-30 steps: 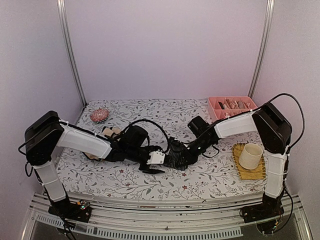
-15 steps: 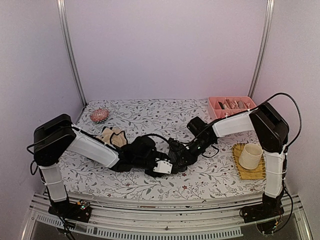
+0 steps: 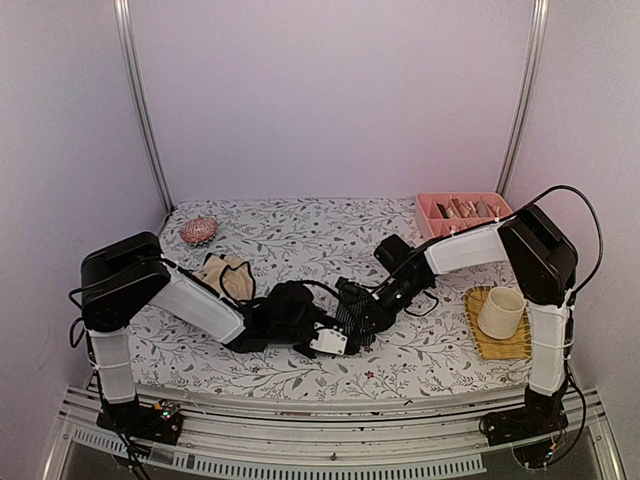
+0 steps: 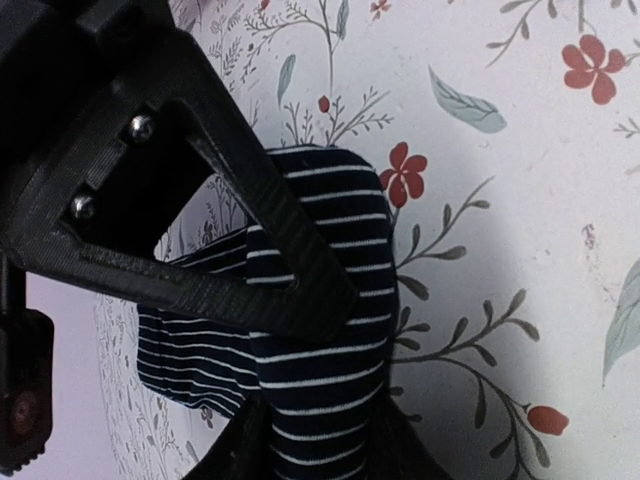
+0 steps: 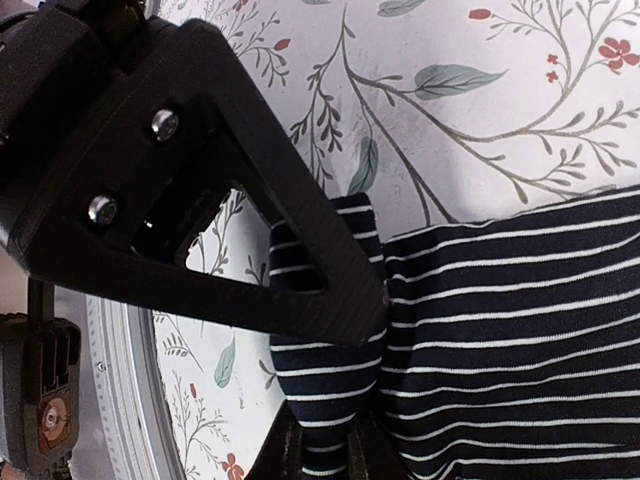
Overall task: Roll the underwear
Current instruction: Roll the underwear at the center of the board.
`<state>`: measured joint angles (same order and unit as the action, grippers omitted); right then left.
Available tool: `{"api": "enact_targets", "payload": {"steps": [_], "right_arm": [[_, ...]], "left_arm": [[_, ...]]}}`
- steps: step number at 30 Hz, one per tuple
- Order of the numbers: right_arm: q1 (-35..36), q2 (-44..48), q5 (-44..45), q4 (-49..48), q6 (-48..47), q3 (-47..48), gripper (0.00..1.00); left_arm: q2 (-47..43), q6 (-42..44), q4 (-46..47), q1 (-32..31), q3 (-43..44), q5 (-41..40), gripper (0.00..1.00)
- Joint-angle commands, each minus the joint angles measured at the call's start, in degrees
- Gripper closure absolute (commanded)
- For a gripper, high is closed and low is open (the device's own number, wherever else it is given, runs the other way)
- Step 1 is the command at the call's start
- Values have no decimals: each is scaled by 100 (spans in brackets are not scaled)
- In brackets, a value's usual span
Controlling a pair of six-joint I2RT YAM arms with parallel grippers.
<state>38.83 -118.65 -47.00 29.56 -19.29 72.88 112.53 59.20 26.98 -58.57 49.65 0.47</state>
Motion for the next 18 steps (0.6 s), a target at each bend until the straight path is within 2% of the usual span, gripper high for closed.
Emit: {"api": "enact_targets", "payload": {"steps": [1,2,4,6,11,18], "right_arm": [[-6,-255,170,336,-66,-10,95],[-13,-247,185,336,-66,-9,95],[-11,-214,248,326,-66,-10,95],[-19,-113,430,266,-41,-41,92],[-24,691,1162,-142,116,-454,71],[-16,2246,2505,-902,294,-1385,58]], "left_arm": [[147,149,4,-131,-235,15,70],[160,134,-23,-140,-229,28,83],[184,85,-134,-155,-183,29,100],[185,18,-341,-153,-117,78,100],[76,-366,-1385,-119,210,473,100],[166,-1024,-3090,105,1066,1372,100]]}}
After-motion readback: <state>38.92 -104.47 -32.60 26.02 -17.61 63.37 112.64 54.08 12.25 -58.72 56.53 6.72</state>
